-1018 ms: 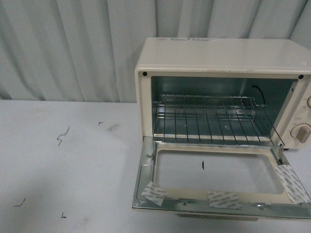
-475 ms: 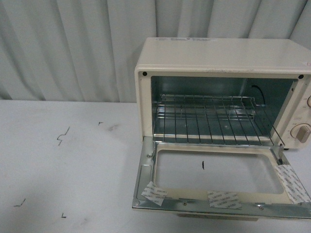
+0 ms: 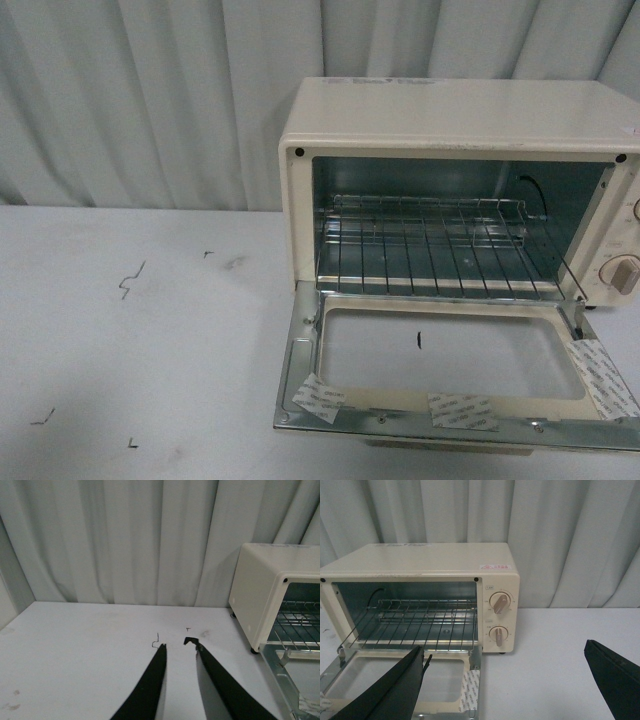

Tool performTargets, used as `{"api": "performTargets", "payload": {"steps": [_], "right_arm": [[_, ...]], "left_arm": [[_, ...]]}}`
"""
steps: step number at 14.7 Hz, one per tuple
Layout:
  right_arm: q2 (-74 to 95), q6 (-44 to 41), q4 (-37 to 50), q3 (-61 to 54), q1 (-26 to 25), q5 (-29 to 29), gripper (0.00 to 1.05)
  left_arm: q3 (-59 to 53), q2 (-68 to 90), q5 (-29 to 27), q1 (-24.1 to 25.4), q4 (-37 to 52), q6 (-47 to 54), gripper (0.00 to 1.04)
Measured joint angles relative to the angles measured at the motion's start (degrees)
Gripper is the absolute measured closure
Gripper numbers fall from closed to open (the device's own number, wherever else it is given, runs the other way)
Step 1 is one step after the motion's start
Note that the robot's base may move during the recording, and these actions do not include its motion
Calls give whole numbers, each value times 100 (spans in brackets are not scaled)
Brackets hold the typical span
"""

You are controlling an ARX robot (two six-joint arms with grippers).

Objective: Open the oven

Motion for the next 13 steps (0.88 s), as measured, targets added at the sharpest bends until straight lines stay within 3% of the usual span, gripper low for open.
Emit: {"api": "performTargets", "payload": {"steps": [3, 6, 7, 13], "right_arm": [[0, 0, 0, 0, 0, 0, 6], [0, 0, 0, 0, 0, 0, 6], [0, 0, 0, 0, 0, 0, 6], [2, -2, -2, 0, 0, 0, 6]], "left_arm": [[0, 0, 0, 0, 0, 0, 39], [0, 0, 0, 0, 0, 0, 20], [0, 0, 0, 0, 0, 0, 7], [0, 0, 0, 0, 0, 2, 7]]}}
